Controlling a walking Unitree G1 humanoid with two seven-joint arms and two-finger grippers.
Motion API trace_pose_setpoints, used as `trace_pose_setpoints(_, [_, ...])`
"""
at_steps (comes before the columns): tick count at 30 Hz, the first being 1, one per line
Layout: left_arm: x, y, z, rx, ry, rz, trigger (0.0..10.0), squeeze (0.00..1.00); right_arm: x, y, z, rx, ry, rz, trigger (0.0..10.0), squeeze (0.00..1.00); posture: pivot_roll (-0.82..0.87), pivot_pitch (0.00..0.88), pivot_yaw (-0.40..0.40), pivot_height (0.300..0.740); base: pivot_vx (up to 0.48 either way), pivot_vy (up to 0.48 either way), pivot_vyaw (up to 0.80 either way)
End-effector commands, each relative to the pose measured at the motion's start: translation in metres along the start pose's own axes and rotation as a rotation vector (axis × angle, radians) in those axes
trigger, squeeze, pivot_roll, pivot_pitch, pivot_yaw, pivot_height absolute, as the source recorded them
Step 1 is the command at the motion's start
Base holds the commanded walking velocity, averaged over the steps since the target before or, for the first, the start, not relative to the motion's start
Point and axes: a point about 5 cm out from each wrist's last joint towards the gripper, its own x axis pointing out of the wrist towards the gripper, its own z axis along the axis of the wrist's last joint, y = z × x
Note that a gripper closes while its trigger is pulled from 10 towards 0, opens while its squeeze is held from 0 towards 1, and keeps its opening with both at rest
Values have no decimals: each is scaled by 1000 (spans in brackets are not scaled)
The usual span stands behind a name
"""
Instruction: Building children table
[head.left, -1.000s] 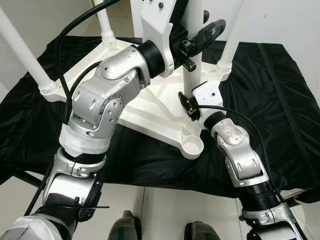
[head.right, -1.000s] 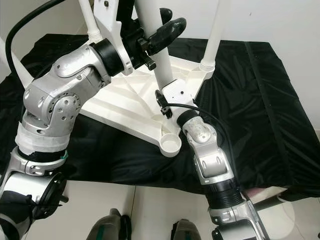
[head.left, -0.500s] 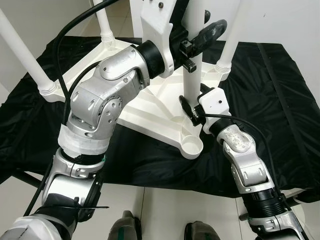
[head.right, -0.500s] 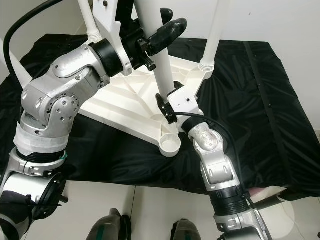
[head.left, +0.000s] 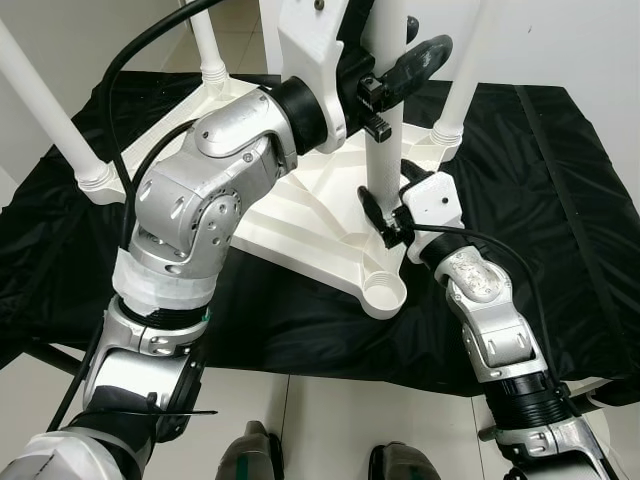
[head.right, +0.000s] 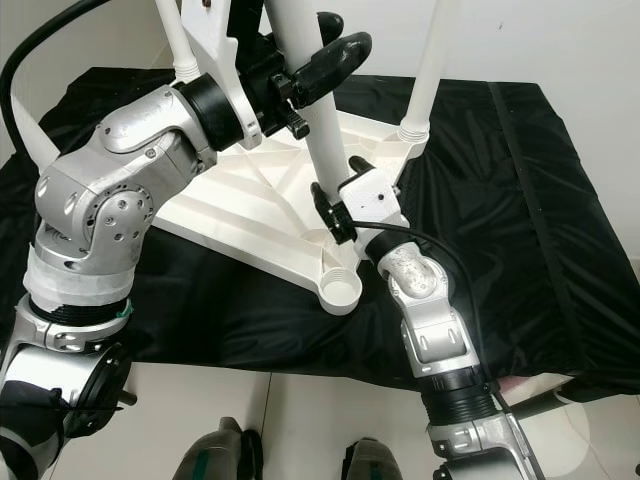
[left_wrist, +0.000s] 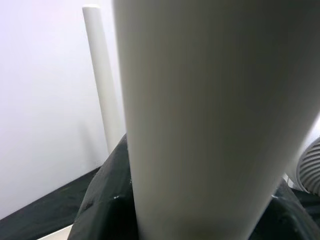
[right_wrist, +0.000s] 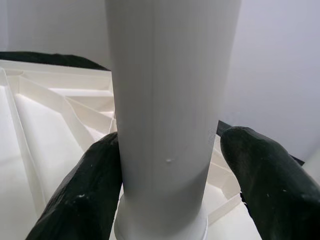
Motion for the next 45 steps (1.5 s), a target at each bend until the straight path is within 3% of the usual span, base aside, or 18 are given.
trace_pose_setpoints(1, [0,-1,8,14,-20,8,10000,0,3,-2,1,30,-22,-10,10000,0,-6,59,84,740,0,0,0])
trace_pose_setpoints(3, [0,-3,10,13,-23,3,10000,0,3,-2,0,86,-45,-22,10000,0,-2,54,82,740,0,0,0])
trace_pose_setpoints(10, [0,-5,11,7,-28,1,10000,0,5,-2,-1,138,-65,-31,10000,0,0,48,80,740,0,0,0])
trace_pose_setpoints(19, [-1,-7,11,7,-29,-4,10000,0,10,0,-3,129,-82,-4,10000,0,4,31,71,740,0,0,0])
trace_pose_setpoints(20, [-1,-7,11,7,-28,-6,10000,0,11,1,-3,110,-86,11,7490,0,3,27,68,740,0,0,0])
trace_pose_setpoints(21, [-1,-7,10,7,-27,-7,10000,0,12,3,-2,116,-90,26,6627,0,2,26,67,740,0,0,0])
trace_pose_setpoints(23, [-1,-8,10,8,-26,-8,10000,0,12,4,-2,121,-93,36,6627,0,2,26,67,740,0,0,0])
trace_pose_setpoints(24, [-1,-8,10,8,-25,-9,10000,0,12,4,-2,113,-96,39,3255,0,2,24,64,740,0,0,0])
trace_pose_setpoints(25, [-1,-8,10,8,-25,-9,10000,0,12,4,-2,113,-96,39,3255,0,2,24,64,740,0,0,0])
trace_pose_setpoints(27, [-1,-8,10,13,-24,-9,10000,0,11,3,-3,103,-91,43,0,0,0,23,64,740,0,0,0])
trace_pose_setpoints(37, [-2,-11,11,11,-29,-19,10000,0,10,-3,-13,89,-23,-18,0,0,-3,23,62,740,0,0,0])
trace_pose_setpoints(38, [-3,-12,11,10,-28,-25,10000,0,10,-8,-17,77,24,-72,1647,0,-3,25,60,740,0,0,0])
trace_pose_setpoints(39, [-3,-12,11,10,-28,-25,10000,0,10,-8,-17,77,24,-72,1647,0,-3,25,60,740,0,0,0])
trace_pose_setpoints(40, [-3,-13,11,8,-28,-29,10000,0,10,-9,-17,78,30,-87,10000,0,-2,28,58,740,0,0,0])
trace_pose_setpoints(41, [-3,-13,11,8,-28,-29,10000,0,10,-9,-17,78,30,-87,10000,0,-2,28,58,740,0,0,0])
trace_pose_setpoints(42, [-2,-15,10,-19,-29,-45,10000,1000,11,-11,-17,91,36,-108,10000,0,-3,31,58,740,0,0,0])
trace_pose_setpoints(45, [-2,-17,9,-39,-30,-56,10000,1000,12,-12,-16,100,37,-120,10000,0,-3,32,57,740,0,0,0])
